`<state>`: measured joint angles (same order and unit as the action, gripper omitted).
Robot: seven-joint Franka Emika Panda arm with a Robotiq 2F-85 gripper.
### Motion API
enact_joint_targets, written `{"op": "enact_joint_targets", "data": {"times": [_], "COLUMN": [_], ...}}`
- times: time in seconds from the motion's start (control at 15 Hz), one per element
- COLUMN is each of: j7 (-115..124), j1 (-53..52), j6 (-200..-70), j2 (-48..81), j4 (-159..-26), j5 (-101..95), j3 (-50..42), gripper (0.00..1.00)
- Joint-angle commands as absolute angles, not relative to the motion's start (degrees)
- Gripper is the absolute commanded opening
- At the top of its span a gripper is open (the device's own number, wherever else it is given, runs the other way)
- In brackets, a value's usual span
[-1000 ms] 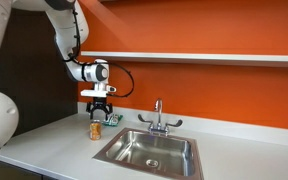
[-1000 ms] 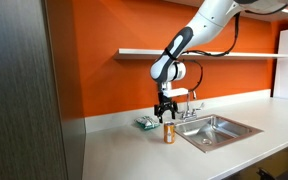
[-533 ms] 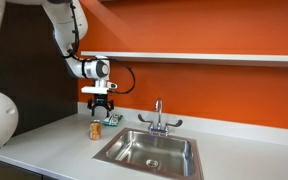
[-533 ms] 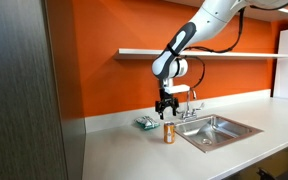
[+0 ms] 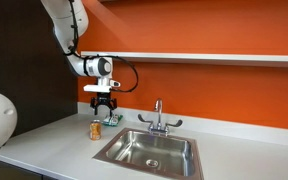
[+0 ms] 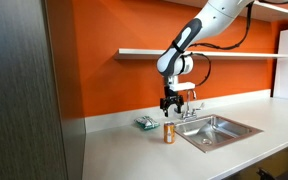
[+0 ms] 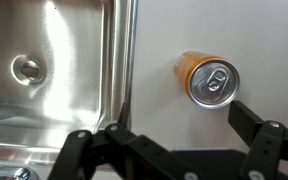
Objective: Place the fanta can to the left of the sink
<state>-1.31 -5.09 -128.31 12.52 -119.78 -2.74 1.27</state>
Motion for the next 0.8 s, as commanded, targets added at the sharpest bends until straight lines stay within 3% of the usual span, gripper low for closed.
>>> {"op": "enact_joint_targets", "data": {"times": [0.0, 0.73], "j7": [-0.13, 3.25], "j1": [-3.55, -0.72], "j6": [-130.42, -135.71], "j2": [8.26, -0.88], "j4": [-124.30, -136.91], "j5": [-2.61, -2.66], "j3": [0.94, -1.98], "gripper": [1.00, 1.00]}}
